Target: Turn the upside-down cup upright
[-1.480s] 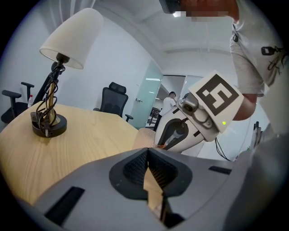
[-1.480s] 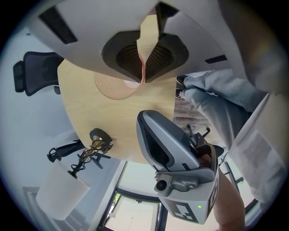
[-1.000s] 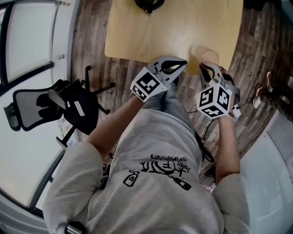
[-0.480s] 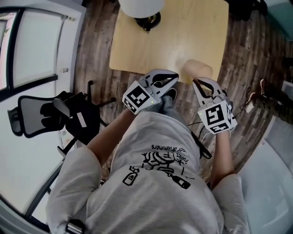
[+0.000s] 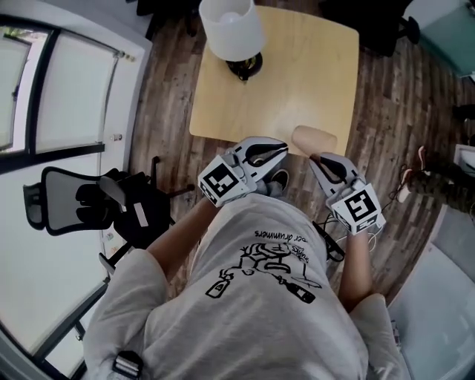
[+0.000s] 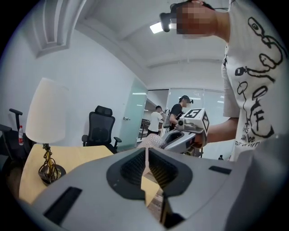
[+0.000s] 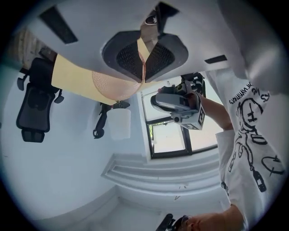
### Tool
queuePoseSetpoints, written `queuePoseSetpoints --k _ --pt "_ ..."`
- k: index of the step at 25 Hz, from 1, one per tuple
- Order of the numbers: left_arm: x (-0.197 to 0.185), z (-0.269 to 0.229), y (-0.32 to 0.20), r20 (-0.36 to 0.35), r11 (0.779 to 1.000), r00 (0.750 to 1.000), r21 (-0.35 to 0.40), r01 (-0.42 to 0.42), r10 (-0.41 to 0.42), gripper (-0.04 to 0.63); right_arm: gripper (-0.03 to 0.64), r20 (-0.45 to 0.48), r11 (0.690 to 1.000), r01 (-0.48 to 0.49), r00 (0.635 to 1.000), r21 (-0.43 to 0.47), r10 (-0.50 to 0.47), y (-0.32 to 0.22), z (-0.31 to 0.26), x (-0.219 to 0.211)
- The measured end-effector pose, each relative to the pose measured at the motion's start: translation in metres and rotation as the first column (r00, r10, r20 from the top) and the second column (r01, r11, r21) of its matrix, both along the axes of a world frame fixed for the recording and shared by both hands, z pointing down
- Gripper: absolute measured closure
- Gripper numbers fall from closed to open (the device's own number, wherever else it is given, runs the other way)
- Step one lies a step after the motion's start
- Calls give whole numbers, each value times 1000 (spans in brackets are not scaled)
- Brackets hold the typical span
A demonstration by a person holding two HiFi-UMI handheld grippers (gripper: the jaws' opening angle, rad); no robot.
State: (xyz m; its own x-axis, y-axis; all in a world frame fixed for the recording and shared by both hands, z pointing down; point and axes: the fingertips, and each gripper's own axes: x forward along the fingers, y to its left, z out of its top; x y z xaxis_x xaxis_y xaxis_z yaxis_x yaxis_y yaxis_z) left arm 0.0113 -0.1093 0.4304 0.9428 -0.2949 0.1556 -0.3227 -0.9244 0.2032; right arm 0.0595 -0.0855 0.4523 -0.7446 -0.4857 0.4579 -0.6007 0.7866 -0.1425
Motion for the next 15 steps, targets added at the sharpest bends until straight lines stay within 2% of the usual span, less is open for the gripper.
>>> queuePoseSetpoints --k 2,4,7,9,12,15 --pt "0 -10 4 -13 1000 1000 4 -12 12 579 581 56 1000 9 998 0 -9 4 -9 1" --pt "2 -19 8 -35 999 999 -1 -34 34 503 582 104 1000 13 994 -3 -13 7 -16 3" --pt "3 -29 16 -72 997 995 -23 -76 74 430 582 202 999 27 979 -18 -23 12 -27 5" --pt "3 -31 22 -64 993 991 -27 -117 115 378 583 301 998 53 953 -27 -43 18 -37 3" --pt "1 -35 22 -76 988 986 -39 -152 148 312 583 445 994 101 892 -34 -75 28 -54 1" --pt "1 -43 19 -121 982 978 -71 -177 168 272 583 520 991 130 849 -34 -93 36 -62 -3"
